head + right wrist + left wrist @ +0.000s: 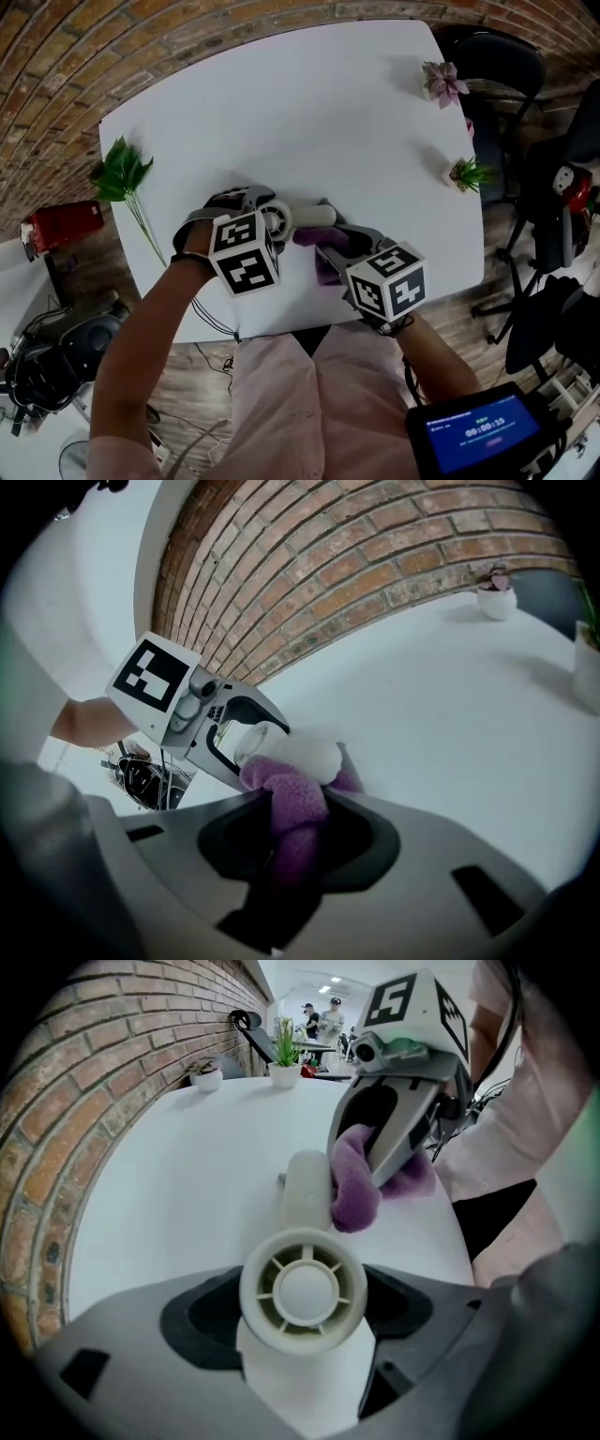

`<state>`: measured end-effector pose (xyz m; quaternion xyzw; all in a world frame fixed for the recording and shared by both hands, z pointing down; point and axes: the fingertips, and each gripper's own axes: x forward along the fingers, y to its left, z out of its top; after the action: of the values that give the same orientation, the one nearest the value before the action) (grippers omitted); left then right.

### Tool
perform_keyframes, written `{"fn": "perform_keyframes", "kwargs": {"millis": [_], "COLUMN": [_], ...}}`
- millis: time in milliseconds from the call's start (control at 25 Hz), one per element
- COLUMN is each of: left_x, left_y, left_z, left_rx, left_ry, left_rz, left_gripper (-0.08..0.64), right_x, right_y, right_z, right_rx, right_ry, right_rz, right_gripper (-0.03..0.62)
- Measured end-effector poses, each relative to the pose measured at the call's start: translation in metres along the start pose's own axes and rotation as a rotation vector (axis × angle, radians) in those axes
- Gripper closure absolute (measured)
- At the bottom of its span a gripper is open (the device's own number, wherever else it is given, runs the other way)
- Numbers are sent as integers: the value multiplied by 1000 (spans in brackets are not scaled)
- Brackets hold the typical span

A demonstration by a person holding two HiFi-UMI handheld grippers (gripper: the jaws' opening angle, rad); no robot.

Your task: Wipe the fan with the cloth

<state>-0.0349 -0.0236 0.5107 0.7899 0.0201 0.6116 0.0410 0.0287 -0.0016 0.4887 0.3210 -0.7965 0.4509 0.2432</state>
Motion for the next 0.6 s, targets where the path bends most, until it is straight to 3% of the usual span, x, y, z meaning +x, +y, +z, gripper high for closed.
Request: {"fn": "perform_keyframes", "kwargs": {"millis": [400,600], "left_x": [1,3], "left_y": [2,-1], "left_z": [0,3], "left_rx": [15,98], "left_ry": [8,45], "left_rz": [3,-20], "left_gripper": [181,181], "right_x": [-29,-51], "right_y": [-45,-80], "right_z": [7,30], "right_rx": [43,20], "right_ry": [-48,-95], "right_rz": [-88,-161], "right_gripper": [480,479]}}
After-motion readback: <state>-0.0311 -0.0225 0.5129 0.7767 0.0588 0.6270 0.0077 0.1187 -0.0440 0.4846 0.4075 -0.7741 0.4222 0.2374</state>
